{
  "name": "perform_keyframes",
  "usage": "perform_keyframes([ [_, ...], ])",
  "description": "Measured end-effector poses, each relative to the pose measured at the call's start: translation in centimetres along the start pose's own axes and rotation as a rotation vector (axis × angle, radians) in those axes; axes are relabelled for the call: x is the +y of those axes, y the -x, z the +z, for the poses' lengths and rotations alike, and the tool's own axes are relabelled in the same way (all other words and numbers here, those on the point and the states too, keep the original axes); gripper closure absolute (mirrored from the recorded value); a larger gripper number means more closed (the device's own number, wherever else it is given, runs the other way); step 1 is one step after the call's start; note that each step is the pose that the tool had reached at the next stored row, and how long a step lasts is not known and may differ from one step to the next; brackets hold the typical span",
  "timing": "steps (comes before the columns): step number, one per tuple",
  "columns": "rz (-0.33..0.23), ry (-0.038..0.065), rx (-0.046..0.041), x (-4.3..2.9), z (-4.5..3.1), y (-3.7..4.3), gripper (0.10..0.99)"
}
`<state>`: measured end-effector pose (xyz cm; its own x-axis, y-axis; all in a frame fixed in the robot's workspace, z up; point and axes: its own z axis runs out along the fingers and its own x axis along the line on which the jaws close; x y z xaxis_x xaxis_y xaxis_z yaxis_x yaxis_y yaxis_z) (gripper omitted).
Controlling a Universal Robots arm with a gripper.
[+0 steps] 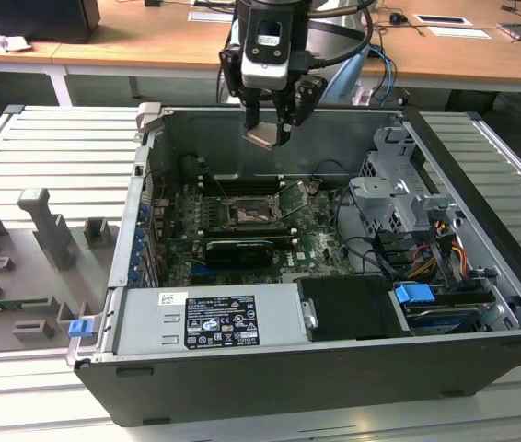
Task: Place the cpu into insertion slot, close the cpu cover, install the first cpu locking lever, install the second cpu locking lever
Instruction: 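Place the cpu into insertion slot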
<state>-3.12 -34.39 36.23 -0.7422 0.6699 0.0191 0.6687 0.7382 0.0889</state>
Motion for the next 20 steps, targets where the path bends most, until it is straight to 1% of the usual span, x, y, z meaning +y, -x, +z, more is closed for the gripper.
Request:
perform_keyframes([
  [5, 0.031, 0.001, -0.0027, 0.00, 0.02, 0.00, 0.557],
  [10, 0.081, 0.002, -0.0072, -0.01, 0.04, -0.01, 0.557],
  [11, 0.103, 0.002, -0.0092, -0.03, 0.04, -0.03, 0.557],
  [14, 0.145, 0.003, -0.0129, -0.02, 0.05, -0.03, 0.557],
  [20, 0.212, 0.004, -0.0189, -0.03, 0.07, -0.03, 0.557],
])
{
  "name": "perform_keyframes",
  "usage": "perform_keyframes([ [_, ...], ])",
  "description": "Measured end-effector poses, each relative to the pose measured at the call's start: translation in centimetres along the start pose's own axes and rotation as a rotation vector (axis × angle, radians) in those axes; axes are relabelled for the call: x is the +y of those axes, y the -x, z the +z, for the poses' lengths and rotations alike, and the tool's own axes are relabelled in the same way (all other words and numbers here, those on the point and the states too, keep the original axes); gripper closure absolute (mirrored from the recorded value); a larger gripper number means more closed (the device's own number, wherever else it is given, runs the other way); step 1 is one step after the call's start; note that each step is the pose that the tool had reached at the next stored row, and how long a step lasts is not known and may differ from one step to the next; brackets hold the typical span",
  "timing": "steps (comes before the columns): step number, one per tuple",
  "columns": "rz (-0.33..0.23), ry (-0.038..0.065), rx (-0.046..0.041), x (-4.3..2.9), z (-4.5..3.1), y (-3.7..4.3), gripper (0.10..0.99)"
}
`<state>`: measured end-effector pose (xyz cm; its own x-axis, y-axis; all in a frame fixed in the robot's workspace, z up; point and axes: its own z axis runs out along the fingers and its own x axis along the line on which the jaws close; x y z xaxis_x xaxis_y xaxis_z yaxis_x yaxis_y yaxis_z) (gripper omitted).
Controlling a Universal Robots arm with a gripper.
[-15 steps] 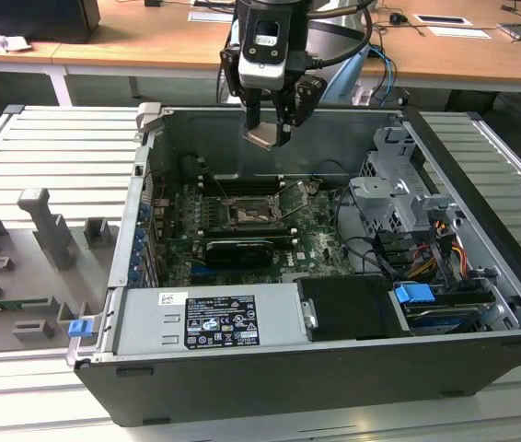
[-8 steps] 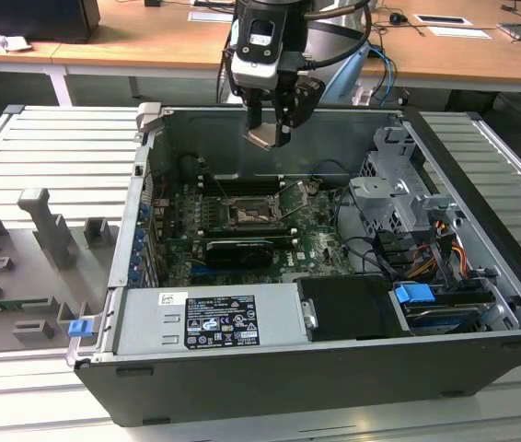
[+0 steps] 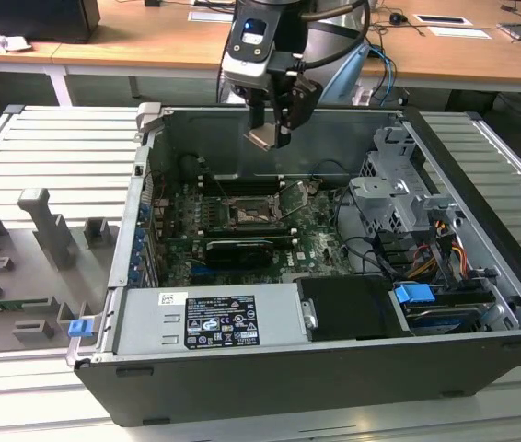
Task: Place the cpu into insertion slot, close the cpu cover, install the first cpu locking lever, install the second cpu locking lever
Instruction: 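Place the cpu into insertion slot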
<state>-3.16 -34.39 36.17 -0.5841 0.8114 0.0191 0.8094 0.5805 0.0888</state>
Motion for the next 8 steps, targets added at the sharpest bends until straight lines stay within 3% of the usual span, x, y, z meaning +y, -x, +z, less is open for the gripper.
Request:
perform_keyframes([
  [8, 0.071, 0.001, -0.0063, 0.00, 0.03, 0.00, 0.557],
])
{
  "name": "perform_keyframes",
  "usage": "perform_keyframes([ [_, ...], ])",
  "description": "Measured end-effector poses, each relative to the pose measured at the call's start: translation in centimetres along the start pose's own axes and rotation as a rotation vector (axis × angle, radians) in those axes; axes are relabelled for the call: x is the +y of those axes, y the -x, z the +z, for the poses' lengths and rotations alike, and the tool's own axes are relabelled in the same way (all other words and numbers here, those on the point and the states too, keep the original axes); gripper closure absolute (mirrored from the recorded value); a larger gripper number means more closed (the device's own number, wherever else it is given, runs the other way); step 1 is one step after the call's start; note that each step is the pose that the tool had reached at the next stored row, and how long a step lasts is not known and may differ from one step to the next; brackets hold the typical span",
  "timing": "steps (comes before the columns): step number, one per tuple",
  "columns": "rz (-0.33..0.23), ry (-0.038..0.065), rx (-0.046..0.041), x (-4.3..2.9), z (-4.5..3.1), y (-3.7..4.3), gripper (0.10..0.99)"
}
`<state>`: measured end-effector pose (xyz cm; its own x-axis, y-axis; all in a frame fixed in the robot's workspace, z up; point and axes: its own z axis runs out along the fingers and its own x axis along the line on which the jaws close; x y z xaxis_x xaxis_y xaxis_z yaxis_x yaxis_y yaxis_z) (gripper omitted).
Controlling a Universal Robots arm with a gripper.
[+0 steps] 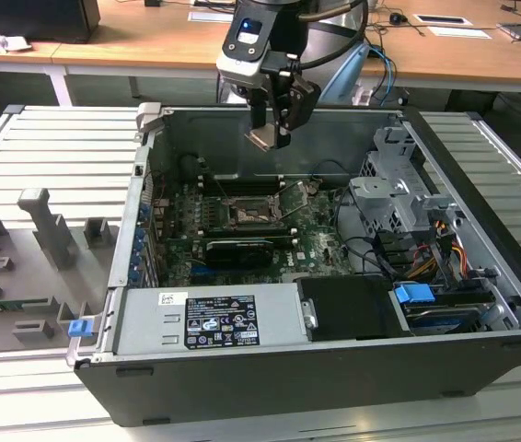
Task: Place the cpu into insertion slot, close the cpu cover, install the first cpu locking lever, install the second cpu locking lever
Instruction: 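Place the cpu into insertion slot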
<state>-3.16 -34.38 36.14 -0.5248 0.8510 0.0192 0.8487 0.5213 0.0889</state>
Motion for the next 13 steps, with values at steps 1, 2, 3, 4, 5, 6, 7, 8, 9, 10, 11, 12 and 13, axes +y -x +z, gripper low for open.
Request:
perform_keyframes([
  [1, 0.005, 0.000, -0.0005, 0.00, 0.00, 0.00, 0.557],
  [2, 0.014, 0.000, -0.0013, 0.00, 0.01, 0.00, 0.557],
  [3, 0.025, 0.001, -0.0022, 0.00, 0.01, 0.00, 0.557],
  [4, 0.034, 0.001, -0.0031, -0.01, 0.02, -0.01, 0.557],
  [5, 0.040, 0.001, -0.0036, -0.02, 0.02, -0.01, 0.557],
  [6, 0.049, 0.001, -0.0044, -0.02, 0.02, -0.02, 0.557],
  [7, 0.055, 0.001, -0.0050, -0.02, 0.02, -0.02, 0.557],
  [8, 0.068, 0.001, -0.0060, -0.03, 0.03, -0.03, 0.557],
  [9, 0.076, 0.002, -0.0068, -0.03, 0.04, -0.03, 0.557],
  [10, 0.081, 0.002, -0.0072, -0.03, 0.04, -0.04, 0.557],
  [11, 0.095, 0.002, -0.0085, -0.04, 0.04, -0.04, 0.557],
  [12, 0.109, 0.002, -0.0097, -0.04, 0.05, -0.05, 0.557],
  [13, 0.122, 0.002, -0.0109, -0.05, 0.05, -0.06, 0.557],
])
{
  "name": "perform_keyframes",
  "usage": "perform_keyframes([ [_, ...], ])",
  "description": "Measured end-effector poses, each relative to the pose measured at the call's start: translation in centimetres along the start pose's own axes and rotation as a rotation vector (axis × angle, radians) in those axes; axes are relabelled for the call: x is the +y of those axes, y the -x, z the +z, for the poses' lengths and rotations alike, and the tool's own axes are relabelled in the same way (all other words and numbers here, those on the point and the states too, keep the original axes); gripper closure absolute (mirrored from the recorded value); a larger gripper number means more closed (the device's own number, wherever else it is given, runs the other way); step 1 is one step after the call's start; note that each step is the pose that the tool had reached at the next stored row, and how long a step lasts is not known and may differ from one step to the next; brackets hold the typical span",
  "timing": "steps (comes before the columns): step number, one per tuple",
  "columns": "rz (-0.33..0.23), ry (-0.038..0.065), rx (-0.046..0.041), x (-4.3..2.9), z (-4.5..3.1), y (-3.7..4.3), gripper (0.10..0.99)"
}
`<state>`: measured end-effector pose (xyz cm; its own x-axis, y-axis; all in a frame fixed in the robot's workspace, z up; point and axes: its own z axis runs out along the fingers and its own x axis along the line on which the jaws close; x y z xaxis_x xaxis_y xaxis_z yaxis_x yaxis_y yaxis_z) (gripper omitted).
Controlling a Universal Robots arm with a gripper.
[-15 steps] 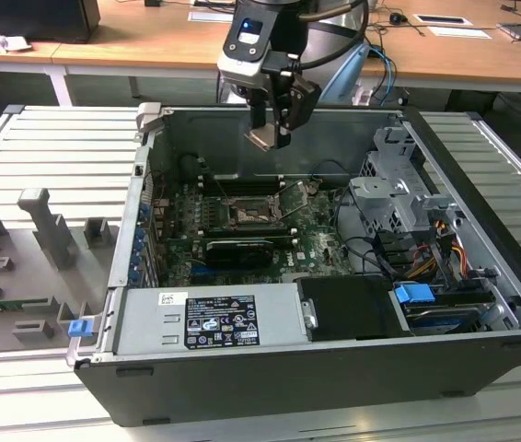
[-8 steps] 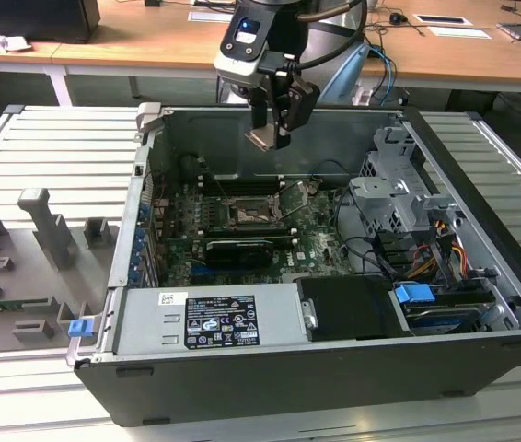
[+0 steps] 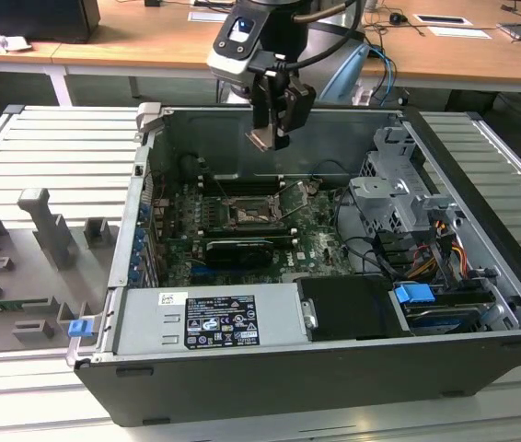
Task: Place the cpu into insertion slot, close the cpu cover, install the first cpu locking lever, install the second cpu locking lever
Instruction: 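Place the cpu into insertion slot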
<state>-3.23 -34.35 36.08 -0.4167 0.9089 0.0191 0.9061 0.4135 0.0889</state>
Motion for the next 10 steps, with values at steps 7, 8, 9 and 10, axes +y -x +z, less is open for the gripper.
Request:
perform_keyframes([
  [7, 0.082, 0.002, -0.0073, -0.03, 0.02, -0.02, 0.557],
  [8, 0.099, 0.002, -0.0089, -0.03, 0.01, -0.03, 0.557],
  [9, 0.117, 0.002, -0.0103, -0.03, 0.02, -0.03, 0.557],
  [10, 0.125, 0.002, -0.0111, -0.04, 0.02, -0.03, 0.557],
])
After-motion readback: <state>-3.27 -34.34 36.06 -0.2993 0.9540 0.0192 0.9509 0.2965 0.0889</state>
